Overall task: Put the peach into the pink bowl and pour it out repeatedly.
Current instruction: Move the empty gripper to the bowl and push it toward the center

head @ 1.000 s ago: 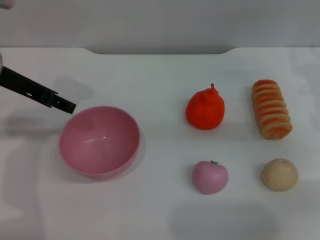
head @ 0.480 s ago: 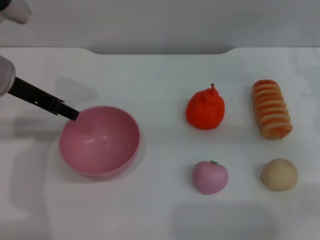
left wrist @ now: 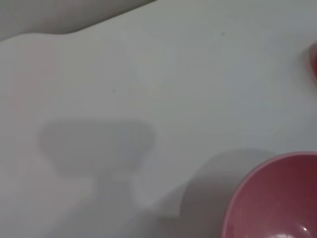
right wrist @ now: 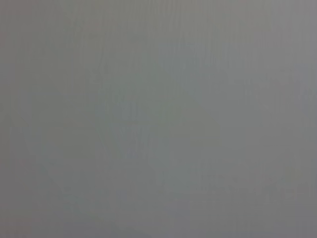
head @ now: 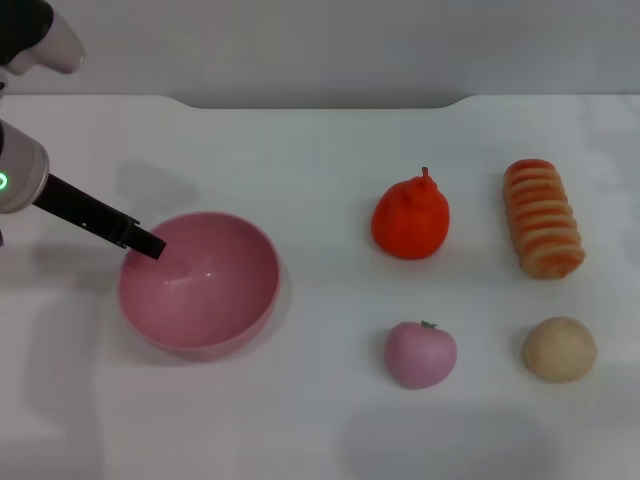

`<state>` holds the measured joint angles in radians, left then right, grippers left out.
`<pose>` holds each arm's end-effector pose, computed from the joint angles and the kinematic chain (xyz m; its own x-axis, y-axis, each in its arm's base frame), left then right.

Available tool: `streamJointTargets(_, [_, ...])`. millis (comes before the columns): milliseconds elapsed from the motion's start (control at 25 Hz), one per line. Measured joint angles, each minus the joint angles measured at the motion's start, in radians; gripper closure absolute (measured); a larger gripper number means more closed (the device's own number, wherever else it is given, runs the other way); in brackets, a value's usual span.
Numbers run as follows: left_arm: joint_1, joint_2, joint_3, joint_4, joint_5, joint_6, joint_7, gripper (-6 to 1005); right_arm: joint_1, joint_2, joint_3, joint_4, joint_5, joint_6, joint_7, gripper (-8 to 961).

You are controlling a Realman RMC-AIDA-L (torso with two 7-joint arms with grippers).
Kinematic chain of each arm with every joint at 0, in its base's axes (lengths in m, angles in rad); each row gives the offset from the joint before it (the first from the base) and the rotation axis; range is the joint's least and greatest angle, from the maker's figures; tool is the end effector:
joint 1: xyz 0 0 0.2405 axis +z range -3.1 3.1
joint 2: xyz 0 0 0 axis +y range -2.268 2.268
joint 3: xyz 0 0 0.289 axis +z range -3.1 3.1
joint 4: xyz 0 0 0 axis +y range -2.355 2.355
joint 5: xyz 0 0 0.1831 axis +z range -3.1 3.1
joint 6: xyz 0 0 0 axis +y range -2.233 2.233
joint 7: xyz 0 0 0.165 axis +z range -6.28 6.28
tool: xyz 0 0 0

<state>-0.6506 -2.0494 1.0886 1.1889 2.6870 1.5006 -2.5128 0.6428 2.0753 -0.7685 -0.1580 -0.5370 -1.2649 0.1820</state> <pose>-0.2625 0.3817 0.0056 0.6120 0.7895 -0.0467 0.6577 -0.5408 -0.5244 0.2688 0.4213 0.0581 0.7114 0.3669 -0.5994 -0.6139 -0.0905 -0.7842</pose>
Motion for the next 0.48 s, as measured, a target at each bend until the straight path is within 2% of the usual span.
streamJointTargets(480, [-0.014, 0.0, 0.06, -0.073, 0.001, -0.07, 0.0, 350, 0.006, 0.0, 0.0, -0.002, -0.001, -0.001, 0.0, 417])
